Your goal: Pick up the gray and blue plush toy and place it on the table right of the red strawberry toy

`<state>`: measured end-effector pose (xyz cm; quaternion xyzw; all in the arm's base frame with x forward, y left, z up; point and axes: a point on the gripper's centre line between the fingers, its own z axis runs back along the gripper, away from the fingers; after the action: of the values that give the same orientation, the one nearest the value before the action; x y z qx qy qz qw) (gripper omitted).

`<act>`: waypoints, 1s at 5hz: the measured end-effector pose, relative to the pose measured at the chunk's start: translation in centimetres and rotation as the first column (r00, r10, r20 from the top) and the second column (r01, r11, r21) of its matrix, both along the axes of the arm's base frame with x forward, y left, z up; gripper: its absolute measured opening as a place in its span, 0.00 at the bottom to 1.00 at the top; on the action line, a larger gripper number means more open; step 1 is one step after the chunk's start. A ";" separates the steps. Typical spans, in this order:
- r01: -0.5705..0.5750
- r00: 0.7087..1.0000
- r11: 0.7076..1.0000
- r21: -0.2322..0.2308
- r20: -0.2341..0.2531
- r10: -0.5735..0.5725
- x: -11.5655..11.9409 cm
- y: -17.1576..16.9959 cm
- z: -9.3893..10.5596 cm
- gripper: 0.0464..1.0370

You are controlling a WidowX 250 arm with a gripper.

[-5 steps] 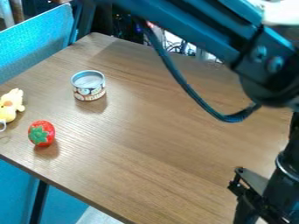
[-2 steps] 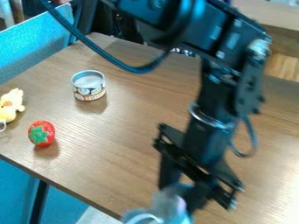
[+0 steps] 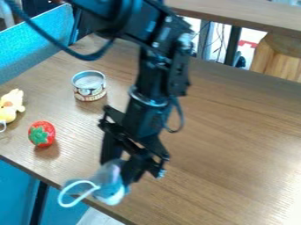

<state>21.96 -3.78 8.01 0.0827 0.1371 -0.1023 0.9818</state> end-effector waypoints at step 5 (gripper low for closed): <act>-0.419 0.868 0.907 0.033 0.309 0.390 3.2 9.5 -2.0 0.50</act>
<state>25.15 5.75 6.01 0.1151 0.0083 0.1262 0.9853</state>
